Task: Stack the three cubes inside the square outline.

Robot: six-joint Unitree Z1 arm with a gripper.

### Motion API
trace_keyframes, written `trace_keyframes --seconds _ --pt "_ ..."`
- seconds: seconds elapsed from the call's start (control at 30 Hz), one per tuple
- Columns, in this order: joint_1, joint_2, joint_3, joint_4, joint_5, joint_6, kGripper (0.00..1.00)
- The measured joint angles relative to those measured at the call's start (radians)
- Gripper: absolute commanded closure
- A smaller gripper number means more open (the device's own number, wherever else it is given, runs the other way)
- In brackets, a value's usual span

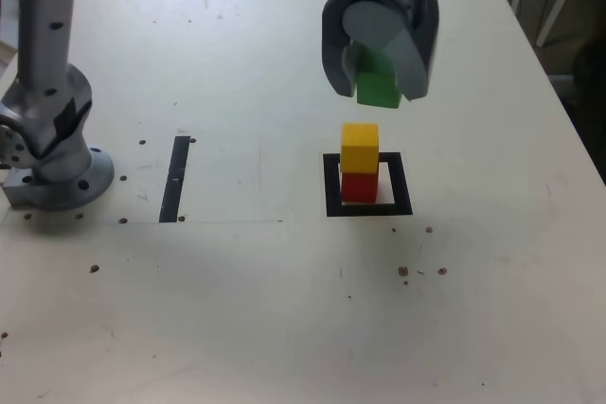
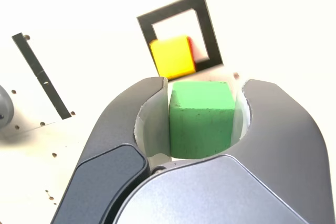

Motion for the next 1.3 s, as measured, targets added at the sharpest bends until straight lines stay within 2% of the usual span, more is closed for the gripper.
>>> trace_keyframes --seconds 0.33,0.57,1.3 --pt "0.054 0.002 0.037 -0.007 -0.048 -0.106 0.62" --pt "0.084 0.023 0.072 -0.02 -0.087 -0.117 0.62" --pt "0.117 0.044 0.144 -0.091 -0.109 -0.092 0.62"
